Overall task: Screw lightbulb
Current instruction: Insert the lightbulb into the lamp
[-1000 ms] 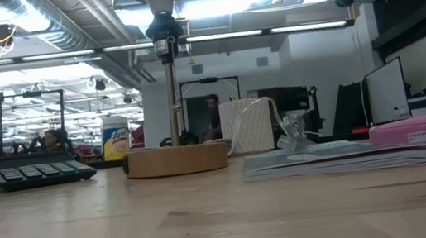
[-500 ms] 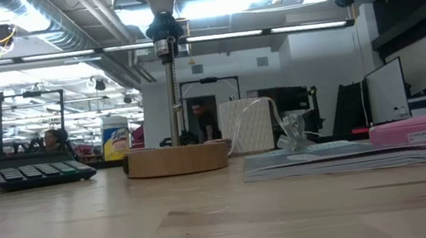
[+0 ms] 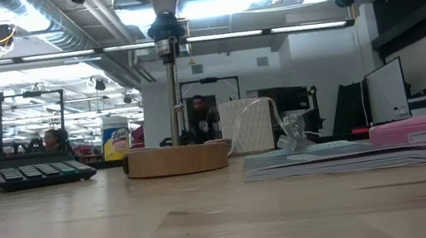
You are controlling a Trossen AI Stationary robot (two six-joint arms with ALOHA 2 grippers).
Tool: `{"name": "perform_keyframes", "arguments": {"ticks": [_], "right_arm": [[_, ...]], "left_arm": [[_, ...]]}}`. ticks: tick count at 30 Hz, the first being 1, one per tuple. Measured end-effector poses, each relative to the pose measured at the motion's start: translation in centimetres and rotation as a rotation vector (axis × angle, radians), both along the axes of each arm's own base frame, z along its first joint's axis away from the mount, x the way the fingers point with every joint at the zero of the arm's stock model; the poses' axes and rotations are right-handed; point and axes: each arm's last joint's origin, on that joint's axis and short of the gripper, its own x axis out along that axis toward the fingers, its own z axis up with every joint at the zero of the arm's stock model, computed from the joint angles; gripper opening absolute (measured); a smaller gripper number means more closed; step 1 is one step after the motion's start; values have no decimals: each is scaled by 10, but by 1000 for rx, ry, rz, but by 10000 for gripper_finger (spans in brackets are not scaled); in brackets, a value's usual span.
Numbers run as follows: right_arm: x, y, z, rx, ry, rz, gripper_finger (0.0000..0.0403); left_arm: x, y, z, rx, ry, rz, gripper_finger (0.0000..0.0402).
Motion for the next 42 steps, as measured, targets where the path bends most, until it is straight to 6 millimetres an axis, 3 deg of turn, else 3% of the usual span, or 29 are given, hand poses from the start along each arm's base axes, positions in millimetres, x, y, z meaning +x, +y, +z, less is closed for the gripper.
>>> {"name": "perform_keyframes", "arguments": {"ticks": [14, 42], "right_arm": [[-9, 0, 16, -4, -48, 0, 62], [-10, -1, 4, -22, 75, -39, 62]], "left_arm": [[0, 0, -3, 10, 28, -2, 1], [-3, -6, 7, 62, -11, -21, 1]]}}
